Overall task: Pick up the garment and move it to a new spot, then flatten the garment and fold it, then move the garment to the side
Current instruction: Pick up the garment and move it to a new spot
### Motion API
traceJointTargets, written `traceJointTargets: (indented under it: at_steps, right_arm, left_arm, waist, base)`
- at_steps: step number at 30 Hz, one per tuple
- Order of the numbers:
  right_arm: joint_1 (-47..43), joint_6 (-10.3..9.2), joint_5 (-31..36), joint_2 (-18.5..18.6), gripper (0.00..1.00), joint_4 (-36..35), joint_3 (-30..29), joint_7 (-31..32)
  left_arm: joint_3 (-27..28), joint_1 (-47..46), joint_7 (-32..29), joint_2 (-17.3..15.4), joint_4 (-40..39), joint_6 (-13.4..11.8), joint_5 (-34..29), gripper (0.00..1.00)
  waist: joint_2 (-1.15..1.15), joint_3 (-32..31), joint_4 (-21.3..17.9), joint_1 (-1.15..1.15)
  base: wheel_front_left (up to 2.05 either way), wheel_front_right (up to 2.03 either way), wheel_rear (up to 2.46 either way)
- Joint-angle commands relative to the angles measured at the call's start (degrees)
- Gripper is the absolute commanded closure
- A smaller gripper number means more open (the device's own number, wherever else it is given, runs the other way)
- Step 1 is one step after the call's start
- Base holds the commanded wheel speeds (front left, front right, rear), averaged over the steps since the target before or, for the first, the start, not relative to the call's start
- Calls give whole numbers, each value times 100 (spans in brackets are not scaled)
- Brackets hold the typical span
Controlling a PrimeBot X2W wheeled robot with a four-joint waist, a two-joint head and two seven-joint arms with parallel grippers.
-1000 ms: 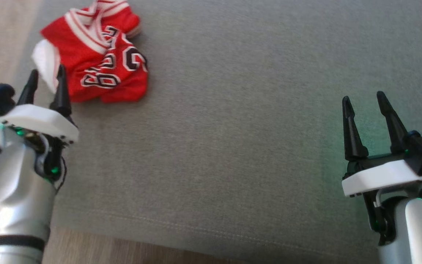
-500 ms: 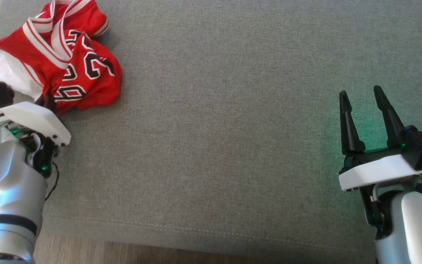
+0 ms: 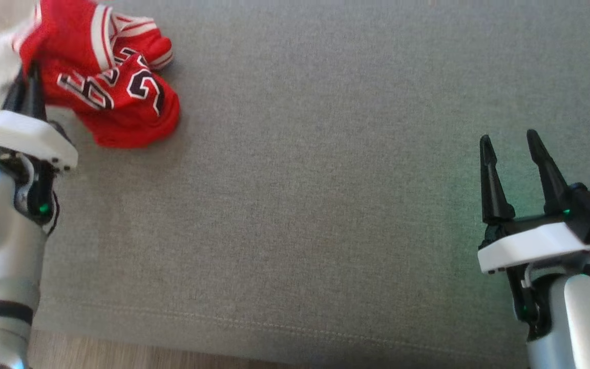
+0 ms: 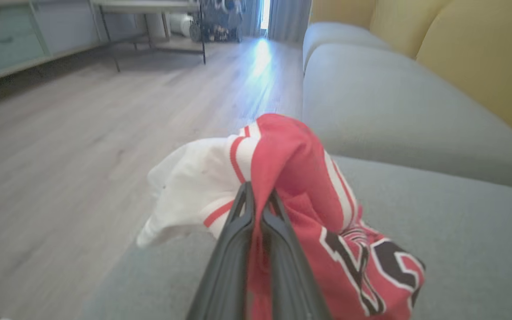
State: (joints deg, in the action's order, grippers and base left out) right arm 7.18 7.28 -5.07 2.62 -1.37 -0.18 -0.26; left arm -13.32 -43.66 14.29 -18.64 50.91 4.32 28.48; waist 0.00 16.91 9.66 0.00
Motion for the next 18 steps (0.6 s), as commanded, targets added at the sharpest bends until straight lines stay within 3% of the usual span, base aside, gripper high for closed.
traceJointTargets:
  at_steps: [1,9,18]
  right_arm:
    - [-8,21,-68,26,0,-170,128,-44]
    - [-330,21,-261,26,0,-43,112,-115]
    - [-730,21,-469,26,0,-4,168,-122]
  left_arm:
    - [295,109,68,-355,-376,-75,-86,100]
    - [781,1492,70,-262,-2311,-388,-639,100]
    - [656,3048,-110,-93,-3931,-797,-839,100]
  waist:
    - [0,-152,10,0]
    - [0,-823,-85,0]
    - [0,-1423,-365,0]
  base:
    - [0,0,0]
    - [0,0,0]
    - [0,0,0]
